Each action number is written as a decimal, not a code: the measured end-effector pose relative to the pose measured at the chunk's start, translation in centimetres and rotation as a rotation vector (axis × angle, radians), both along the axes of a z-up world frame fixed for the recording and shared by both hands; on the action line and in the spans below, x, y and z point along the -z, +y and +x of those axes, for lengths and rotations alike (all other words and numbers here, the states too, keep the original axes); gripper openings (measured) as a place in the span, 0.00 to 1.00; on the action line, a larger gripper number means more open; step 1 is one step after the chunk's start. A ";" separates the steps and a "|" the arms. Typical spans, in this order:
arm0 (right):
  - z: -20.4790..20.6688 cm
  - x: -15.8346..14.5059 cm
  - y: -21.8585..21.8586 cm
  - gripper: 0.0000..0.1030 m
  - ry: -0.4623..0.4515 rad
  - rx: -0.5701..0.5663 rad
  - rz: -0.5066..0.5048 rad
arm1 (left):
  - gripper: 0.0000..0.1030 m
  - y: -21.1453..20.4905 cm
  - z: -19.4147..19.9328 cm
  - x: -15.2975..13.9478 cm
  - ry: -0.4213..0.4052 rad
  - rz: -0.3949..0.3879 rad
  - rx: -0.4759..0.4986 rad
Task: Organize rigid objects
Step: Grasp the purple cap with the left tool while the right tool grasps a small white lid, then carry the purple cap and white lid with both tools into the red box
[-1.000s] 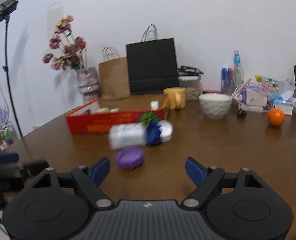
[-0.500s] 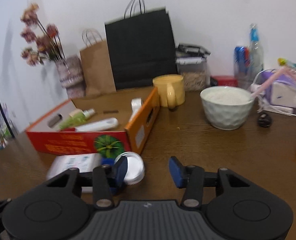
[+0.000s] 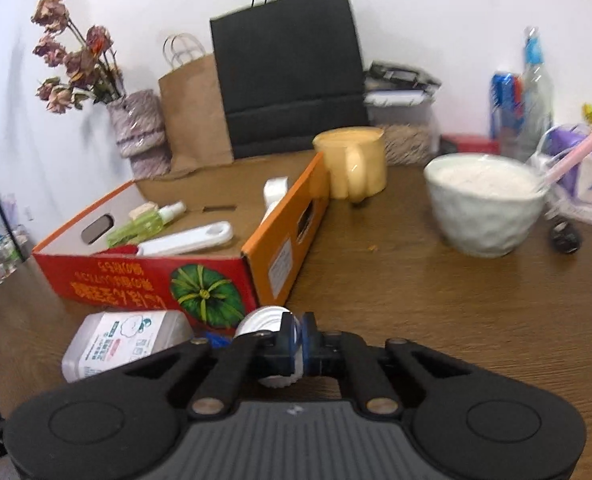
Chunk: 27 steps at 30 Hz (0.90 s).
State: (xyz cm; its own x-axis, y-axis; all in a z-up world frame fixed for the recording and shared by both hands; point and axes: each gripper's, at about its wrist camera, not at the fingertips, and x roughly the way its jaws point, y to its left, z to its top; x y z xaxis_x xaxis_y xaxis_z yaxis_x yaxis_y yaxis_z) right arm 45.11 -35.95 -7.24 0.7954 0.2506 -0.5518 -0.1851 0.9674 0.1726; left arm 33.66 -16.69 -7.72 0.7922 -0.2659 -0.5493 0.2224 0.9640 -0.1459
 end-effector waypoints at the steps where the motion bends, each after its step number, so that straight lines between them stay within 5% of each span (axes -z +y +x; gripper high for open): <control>1: -0.7 -0.6 -0.1 0.03 -0.015 0.010 -0.002 | 0.52 0.3 -0.5 -0.5 -0.012 -0.003 -0.007; 9: -9.5 -4.7 0.8 0.03 -0.119 0.058 0.021 | 0.52 4.3 -5.7 -4.6 -0.140 -0.006 -0.104; 19: -24.0 -4.5 7.9 0.03 -0.163 0.000 -0.001 | 0.52 10.1 -14.4 -6.5 -0.240 0.048 -0.188; 27: -31.0 -5.1 11.9 0.03 -0.187 -0.013 -0.053 | 0.52 13.7 -19.9 -6.9 -0.270 0.051 -0.172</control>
